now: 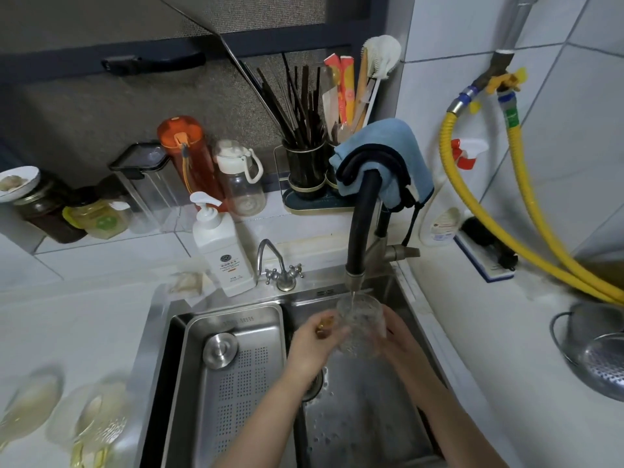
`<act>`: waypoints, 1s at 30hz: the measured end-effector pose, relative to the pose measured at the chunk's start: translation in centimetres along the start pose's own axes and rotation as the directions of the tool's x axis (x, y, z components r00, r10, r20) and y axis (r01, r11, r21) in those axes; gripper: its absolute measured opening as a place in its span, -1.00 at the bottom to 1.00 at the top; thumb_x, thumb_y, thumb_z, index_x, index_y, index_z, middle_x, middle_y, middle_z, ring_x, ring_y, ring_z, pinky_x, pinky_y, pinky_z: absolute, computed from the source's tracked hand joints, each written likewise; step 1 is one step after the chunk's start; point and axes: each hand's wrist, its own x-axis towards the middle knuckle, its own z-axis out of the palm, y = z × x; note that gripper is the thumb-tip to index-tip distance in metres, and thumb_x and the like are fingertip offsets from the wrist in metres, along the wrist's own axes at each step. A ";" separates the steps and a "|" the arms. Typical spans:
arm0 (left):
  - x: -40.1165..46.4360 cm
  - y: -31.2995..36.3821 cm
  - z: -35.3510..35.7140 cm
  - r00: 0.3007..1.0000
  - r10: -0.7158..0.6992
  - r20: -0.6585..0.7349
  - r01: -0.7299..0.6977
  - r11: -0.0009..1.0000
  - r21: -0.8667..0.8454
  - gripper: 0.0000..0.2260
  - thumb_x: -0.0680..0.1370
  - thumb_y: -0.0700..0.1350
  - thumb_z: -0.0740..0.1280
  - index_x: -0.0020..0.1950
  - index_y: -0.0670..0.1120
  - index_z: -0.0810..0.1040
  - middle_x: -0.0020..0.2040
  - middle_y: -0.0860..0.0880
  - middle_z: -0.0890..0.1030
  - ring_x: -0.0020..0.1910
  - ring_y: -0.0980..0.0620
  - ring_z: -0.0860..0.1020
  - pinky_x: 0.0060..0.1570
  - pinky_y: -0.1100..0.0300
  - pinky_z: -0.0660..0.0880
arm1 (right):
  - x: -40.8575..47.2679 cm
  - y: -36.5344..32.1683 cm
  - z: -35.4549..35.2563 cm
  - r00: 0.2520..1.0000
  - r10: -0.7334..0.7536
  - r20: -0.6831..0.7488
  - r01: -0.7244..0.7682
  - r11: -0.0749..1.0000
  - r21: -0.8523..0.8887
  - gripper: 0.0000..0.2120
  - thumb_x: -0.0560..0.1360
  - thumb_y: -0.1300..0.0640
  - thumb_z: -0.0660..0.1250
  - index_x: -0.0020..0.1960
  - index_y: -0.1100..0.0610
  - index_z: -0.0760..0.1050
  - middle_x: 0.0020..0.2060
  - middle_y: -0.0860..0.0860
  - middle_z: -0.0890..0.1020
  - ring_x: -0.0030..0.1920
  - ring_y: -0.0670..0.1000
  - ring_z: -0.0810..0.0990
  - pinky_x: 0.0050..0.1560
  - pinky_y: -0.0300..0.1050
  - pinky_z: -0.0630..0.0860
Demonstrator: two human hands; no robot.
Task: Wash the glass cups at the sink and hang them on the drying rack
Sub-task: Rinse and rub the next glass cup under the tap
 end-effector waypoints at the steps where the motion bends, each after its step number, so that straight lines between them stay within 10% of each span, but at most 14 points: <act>1: -0.4 -0.3 0.0 1.000 -0.006 -0.002 0.006 1.000 0.013 -0.74 0.46 -0.16 0.49 0.09 0.05 0.56 -0.03 0.04 0.64 -0.03 0.07 0.60 0.01 0.25 0.54 | -0.5 0.5 0.0 1.000 -0.014 0.018 0.014 1.000 -0.018 -0.64 0.48 -0.03 0.40 0.25 -0.02 0.46 0.10 -0.14 0.63 0.14 -0.13 0.59 0.08 -0.27 0.53; 11: 0.5 0.3 -0.7 0.999 -0.040 -0.037 0.039 0.998 -0.040 -0.65 0.46 -0.14 0.48 0.22 -0.05 0.54 0.01 0.01 0.63 -0.05 0.11 0.57 0.01 0.25 0.54 | 1.2 -1.0 0.1 0.999 -0.040 0.027 0.043 0.993 -0.110 -0.73 0.55 0.21 0.31 0.11 -0.15 0.47 -0.11 -0.25 0.66 -0.01 -0.25 0.63 -0.14 -0.42 0.52; 15: -0.9 -0.9 -0.8 0.999 -0.040 0.001 0.040 0.997 -0.060 -0.72 0.46 -0.20 0.47 0.14 -0.03 0.58 -0.05 0.08 0.66 -0.05 0.11 0.62 0.05 0.24 0.57 | -0.5 0.1 0.4 0.998 -0.057 0.028 0.060 0.993 -0.106 -0.53 0.39 -0.21 0.42 0.22 -0.03 0.48 0.05 -0.13 0.65 0.12 -0.03 0.63 -0.02 -0.26 0.56; 21: 0.3 -1.0 -2.8 0.995 -0.088 -0.036 0.087 0.996 -0.025 -0.69 0.45 -0.12 0.49 0.17 0.01 0.55 0.05 0.02 0.63 0.09 0.00 0.61 0.19 0.02 0.55 | 1.0 -0.2 1.6 0.994 -0.048 0.094 0.065 0.981 -0.184 -0.63 0.55 0.15 0.34 0.33 -0.01 0.42 0.16 -0.15 0.60 0.19 -0.15 0.57 0.09 -0.36 0.50; 25: 0.5 -0.8 -0.8 0.997 -0.069 -0.023 0.070 0.996 0.063 -0.67 0.45 -0.07 0.49 0.20 -0.07 0.58 -0.06 0.03 0.62 -0.06 0.09 0.59 0.11 0.12 0.57 | 0.2 0.3 0.3 1.000 -0.019 0.017 0.021 0.997 -0.079 -0.66 0.50 -0.04 0.37 0.25 -0.01 0.49 0.08 -0.06 0.63 0.12 0.00 0.62 0.12 -0.04 0.59; 30: -0.2 -1.3 -2.3 0.996 -0.027 -0.087 0.046 0.973 0.225 -0.68 0.43 0.00 0.50 0.13 -0.03 0.58 -0.11 0.07 0.62 -0.16 0.21 0.57 -0.12 0.41 0.49 | -1.2 1.1 2.2 0.997 0.052 0.055 -0.053 0.999 0.013 -0.84 0.53 0.01 0.33 0.10 -0.13 0.55 0.01 -0.06 0.65 -0.03 -0.16 0.65 -0.12 -0.20 0.60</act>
